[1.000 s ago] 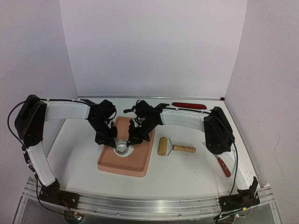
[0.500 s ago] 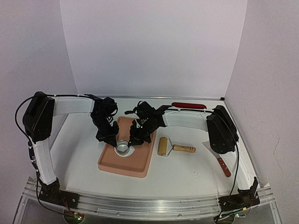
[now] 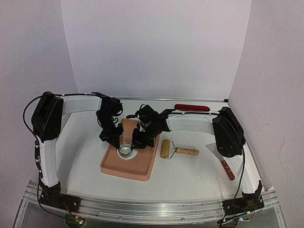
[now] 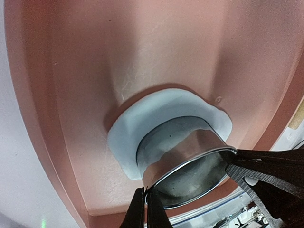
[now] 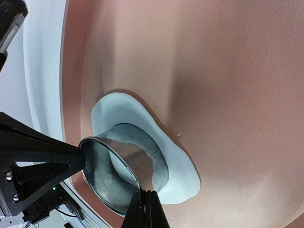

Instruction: Roll out the dumpling wrappers from the dough

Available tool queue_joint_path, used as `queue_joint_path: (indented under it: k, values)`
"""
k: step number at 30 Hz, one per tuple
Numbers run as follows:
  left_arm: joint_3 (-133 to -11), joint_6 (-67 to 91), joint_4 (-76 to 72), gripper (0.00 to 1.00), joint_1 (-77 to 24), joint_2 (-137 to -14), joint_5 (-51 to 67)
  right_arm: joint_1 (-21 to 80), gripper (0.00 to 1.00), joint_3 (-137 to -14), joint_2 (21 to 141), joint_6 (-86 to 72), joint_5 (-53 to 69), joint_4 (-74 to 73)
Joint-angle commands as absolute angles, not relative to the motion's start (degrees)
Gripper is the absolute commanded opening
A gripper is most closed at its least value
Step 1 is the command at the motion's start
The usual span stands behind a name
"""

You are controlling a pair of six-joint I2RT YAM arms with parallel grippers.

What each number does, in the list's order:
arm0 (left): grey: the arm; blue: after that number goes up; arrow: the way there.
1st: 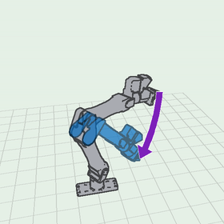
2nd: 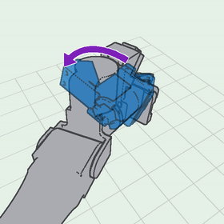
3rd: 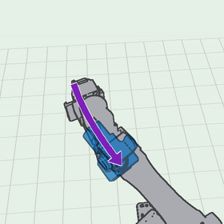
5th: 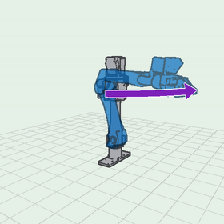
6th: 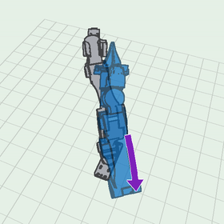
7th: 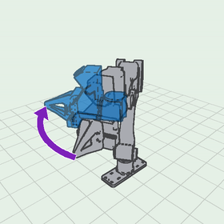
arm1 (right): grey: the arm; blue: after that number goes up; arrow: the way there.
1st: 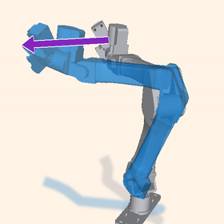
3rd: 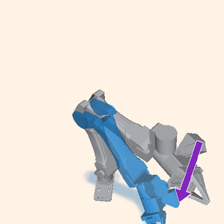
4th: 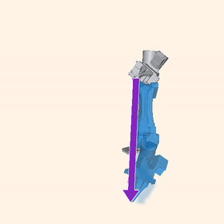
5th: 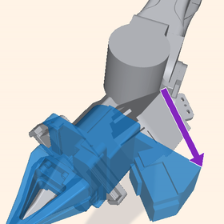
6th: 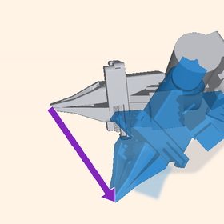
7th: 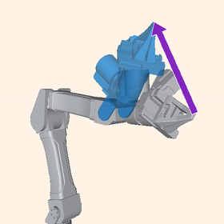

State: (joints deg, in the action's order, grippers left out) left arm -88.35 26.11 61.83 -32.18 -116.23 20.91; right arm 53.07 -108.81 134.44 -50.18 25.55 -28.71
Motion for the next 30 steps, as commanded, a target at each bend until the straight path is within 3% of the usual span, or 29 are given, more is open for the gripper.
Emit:
queue_joint_path:
  k: [1,11,30]
  values:
    - [-91.71,25.12,54.2,0.0,-30.96,-120.43,16.77,57.88,0.0,-106.65,134.21,-52.16,27.1,-37.94]
    - [-92.51,24.17,54.81,0.0,-30.06,-120.85,16.72,58.44,0.0,-106.95,134.84,-52.09,26.54,-38.0]
    - [-73.14,37.93,45.16,0.0,-35.57,-110.69,22.55,51.68,0.0,-123.26,143.46,-43.12,27.31,-40.31]
